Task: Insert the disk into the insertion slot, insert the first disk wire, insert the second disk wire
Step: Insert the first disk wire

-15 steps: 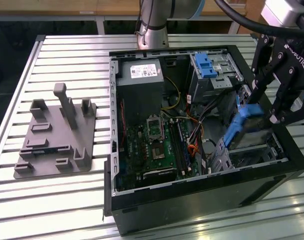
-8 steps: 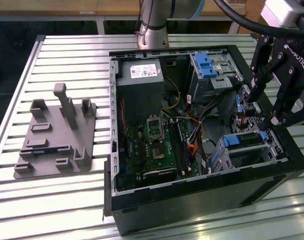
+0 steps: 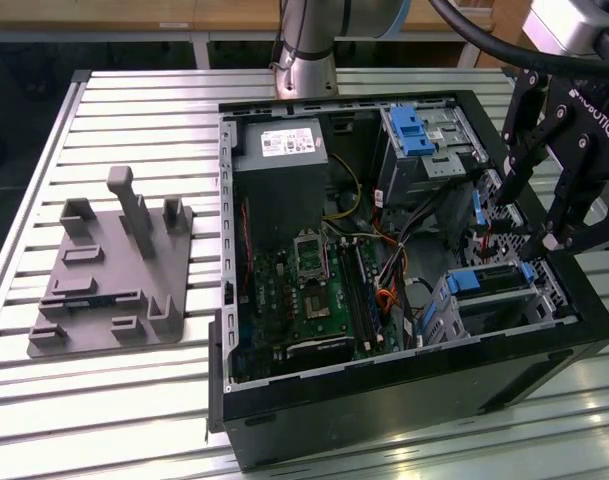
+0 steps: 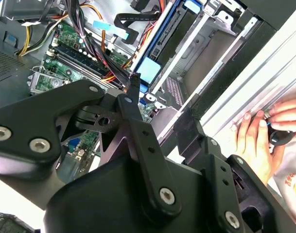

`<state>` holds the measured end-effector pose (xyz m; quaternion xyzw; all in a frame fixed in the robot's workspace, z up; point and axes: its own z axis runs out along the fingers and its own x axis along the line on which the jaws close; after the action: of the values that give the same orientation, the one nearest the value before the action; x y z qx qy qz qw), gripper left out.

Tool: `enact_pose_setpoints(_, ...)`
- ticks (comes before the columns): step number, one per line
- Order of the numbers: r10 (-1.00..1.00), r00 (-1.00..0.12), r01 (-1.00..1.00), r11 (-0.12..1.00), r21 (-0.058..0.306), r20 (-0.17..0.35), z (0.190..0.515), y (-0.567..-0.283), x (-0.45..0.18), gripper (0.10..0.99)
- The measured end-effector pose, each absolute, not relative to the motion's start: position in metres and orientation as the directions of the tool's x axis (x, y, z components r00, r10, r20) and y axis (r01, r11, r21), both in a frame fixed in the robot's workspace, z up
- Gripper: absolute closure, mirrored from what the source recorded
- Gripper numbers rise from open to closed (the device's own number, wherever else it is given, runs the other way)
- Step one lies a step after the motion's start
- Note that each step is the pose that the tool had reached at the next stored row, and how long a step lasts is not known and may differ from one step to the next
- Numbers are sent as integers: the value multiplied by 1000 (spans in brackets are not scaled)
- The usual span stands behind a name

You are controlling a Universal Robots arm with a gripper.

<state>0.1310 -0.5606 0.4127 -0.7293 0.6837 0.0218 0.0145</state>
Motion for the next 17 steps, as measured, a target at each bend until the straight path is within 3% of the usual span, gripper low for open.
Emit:
enact_pose_setpoints(12,-997,65,-998,-65,9,-44,410,-542,132,529)
enact_pose_setpoints(17,-997,65,-998,-64,14,32,409,-536,134,529)
